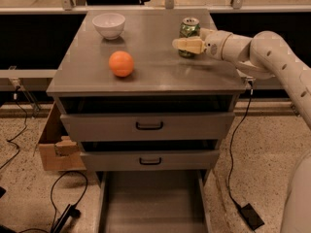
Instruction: Pick green can from bottom drawer and place on counter
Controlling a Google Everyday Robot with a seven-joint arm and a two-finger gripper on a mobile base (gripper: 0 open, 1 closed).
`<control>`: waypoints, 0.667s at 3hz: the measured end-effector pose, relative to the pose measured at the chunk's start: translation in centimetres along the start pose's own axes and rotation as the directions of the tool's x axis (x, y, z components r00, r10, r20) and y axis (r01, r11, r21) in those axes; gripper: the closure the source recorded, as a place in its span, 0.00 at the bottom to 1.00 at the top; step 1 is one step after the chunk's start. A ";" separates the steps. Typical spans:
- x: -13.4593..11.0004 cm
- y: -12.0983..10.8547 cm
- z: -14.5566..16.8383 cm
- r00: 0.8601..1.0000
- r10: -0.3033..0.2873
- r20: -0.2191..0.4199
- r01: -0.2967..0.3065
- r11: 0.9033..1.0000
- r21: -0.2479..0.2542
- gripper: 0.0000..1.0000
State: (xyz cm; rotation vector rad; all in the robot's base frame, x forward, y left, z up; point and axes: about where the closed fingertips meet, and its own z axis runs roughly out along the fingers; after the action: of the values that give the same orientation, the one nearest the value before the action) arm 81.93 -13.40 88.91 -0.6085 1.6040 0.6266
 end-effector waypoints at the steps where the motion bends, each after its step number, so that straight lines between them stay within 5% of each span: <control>1: 0.0 0.0 0.0 1.000 0.000 0.000 0.000 1.000 0.000 0.00; 2: -0.4 0.2 0.0 1.000 -0.007 -0.017 0.007 1.000 0.000 0.00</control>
Offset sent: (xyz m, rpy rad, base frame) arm -0.0026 -0.0048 0.0112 -0.0411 0.0137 -0.0077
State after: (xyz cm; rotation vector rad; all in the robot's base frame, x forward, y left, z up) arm 81.85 -13.26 89.33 -0.6203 1.6167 0.6172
